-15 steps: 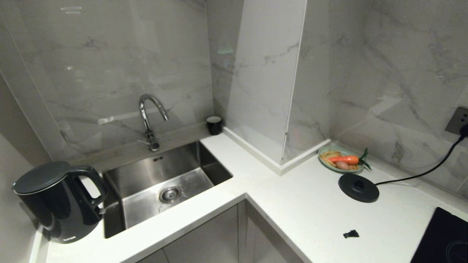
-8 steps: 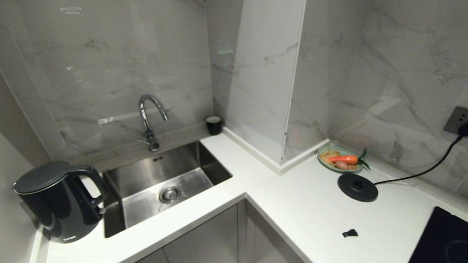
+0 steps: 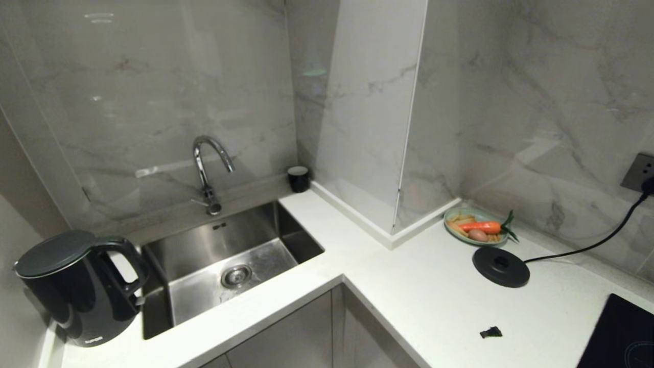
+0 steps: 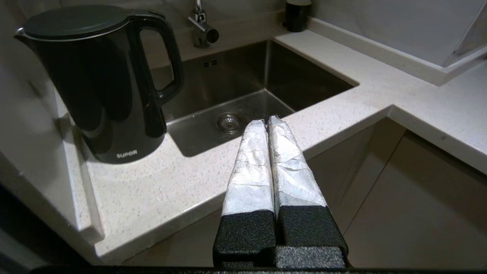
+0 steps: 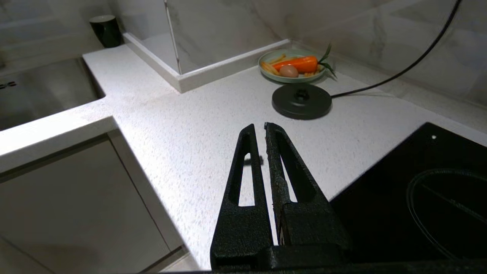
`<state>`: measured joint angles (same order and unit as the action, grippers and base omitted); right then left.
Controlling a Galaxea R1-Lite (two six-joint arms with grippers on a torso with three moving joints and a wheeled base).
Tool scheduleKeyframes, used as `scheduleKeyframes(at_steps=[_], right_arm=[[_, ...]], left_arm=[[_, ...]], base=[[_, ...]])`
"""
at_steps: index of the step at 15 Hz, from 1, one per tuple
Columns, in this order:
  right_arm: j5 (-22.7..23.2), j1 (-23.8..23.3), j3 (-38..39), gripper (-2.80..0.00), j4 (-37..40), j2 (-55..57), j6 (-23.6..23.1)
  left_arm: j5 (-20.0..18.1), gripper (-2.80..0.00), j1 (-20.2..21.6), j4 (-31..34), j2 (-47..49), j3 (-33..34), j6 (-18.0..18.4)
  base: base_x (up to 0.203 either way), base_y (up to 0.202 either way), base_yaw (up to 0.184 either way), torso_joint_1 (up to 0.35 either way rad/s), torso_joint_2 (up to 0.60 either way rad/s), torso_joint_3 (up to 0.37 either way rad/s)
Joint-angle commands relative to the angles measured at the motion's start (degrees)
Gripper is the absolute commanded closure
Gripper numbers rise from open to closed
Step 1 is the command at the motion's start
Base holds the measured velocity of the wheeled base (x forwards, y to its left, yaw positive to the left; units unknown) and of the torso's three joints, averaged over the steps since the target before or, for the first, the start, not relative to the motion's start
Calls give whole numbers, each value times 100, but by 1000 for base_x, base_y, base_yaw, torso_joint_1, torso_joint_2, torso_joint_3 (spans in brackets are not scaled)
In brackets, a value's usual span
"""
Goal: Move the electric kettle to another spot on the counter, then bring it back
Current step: Grab the kettle
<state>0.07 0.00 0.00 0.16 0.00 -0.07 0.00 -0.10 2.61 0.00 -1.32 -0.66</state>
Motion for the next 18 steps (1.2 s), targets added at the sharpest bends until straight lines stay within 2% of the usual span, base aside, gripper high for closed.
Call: scheduleKeyframes(at_steps=[1,7,15,18], right_arm=[[1,0,0,0,2,1,-1],[1,0,0,0,2,9,-1],[3,0,0,0,2,9,-6],[1,0,0,0,2,9,-1]], left_arm=[[0,0,-8,3,9,0,-4],[7,0,-7,3,9,0,-4],[37,0,17,26,6,-40,12],[48,0,19,162,645,-860,-36]], base=[[184,0,4,2,0,-2],[173,0,3,9,4,1],[0,0,0,0,0,0],[0,0,0,0,0,0]])
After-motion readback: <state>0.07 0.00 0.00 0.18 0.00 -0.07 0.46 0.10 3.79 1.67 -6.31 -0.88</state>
